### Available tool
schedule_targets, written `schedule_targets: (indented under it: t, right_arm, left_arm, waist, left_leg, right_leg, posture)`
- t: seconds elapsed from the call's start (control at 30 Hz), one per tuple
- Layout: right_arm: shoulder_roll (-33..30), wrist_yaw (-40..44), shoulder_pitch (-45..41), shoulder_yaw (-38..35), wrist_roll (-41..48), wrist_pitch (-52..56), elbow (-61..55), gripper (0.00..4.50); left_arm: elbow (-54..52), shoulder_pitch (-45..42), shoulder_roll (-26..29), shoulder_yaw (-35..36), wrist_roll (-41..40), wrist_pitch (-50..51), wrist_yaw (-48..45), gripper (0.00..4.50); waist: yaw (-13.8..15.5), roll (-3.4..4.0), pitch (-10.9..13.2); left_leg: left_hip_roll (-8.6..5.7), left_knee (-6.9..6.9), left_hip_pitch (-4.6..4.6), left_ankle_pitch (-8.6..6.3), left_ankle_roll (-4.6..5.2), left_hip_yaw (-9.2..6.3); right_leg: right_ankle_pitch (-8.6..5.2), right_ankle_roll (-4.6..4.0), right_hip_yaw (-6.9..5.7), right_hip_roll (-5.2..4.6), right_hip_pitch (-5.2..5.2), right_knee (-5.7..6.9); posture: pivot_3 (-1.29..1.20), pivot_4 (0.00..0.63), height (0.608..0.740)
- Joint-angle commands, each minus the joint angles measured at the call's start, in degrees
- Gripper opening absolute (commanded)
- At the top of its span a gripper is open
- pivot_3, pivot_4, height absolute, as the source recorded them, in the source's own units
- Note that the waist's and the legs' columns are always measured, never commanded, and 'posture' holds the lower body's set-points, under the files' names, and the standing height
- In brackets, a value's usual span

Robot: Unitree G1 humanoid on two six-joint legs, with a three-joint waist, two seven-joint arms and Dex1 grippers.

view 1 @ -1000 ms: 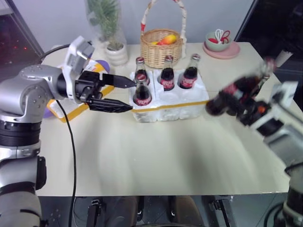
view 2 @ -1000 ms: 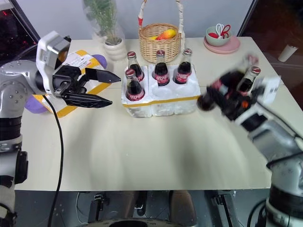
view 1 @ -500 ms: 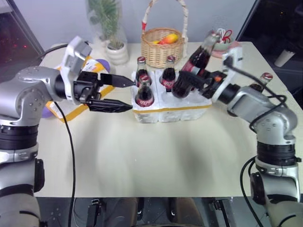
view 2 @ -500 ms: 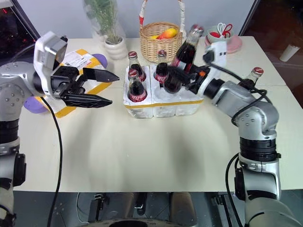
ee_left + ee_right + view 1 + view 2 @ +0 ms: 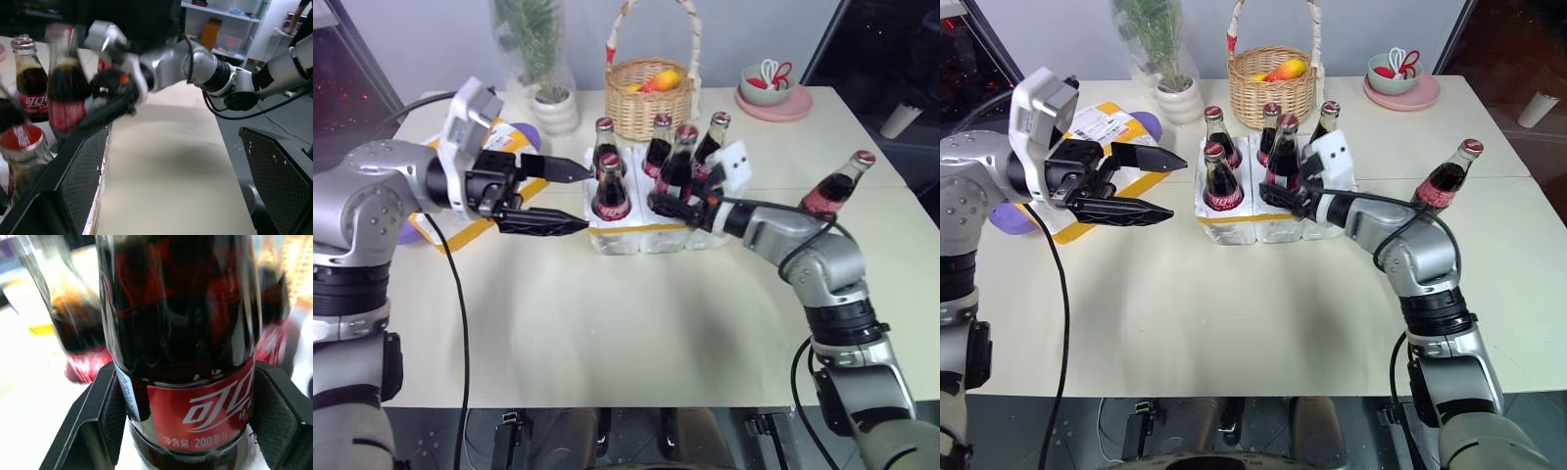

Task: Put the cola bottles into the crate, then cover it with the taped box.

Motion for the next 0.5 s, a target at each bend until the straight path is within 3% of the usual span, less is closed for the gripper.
schedule_targets:
  t: [0.03, 0.13, 0.3, 0.5]
  right_arm:
    - [1.0, 0.7, -0.8, 0.7, -3.4, -0.7, 2.3, 3.27]
    - [1.8, 0.5, -0.5, -0.8, -3.6, 0.6, 1.7, 4.45]
    - [0.0, -1.3, 3.1, -8.6, 1.8, 7.4, -9.2, 4.45]
    - [-5.5, -6.1, 16.6, -29.9, 13.1, 16.4, -28.6, 4.45]
  left_arm:
    - [-1.3, -0.5, 1.0, 1.6, -1.0, -0.3, -0.1, 4.50]
    - [-0.9, -1.0, 0.8, 1.2, -0.8, -0.5, -0.2, 4.50]
    - [0.1, -1.5, 0.2, 0.5, -0.3, -1.0, -0.8, 4.50]
    - [1.3, -2.0, -0.3, -0.3, 0.3, -1.7, -1.8, 4.50]
  waist:
    - [0.0, -0.07, 0.0]
    - [-0.1, -0.07, 0.0]
    - [0.5, -0.07, 0.0]
    - [1.4, -0.07, 0.0]
  left_leg:
    - [0.01, 0.00, 0.03, 0.01, -0.01, 0.00]
    - [0.06, 0.02, 0.08, 0.00, -0.01, 0.00]
    - [0.12, 0.01, 0.07, -0.01, 0.01, -0.14]
    - [0.09, -0.02, 0.00, -0.04, 0.02, -0.14]
  right_leg:
    - [0.00, 0.00, 0.00, 0.02, 0.02, 0.00]
    - [0.00, 0.00, 0.05, 0.06, 0.07, -0.01]
    - [0.01, -0.02, 0.06, 0.17, 0.04, 0.04]
    - [0.01, -0.03, 0.13, 0.11, 0.03, -0.07]
  posture:
    - [0.00, 0.150, 0.740]
    - [0.00, 0.150, 0.740]
    - [0.00, 0.150, 0.740]
    - [0.00, 0.150, 0.740]
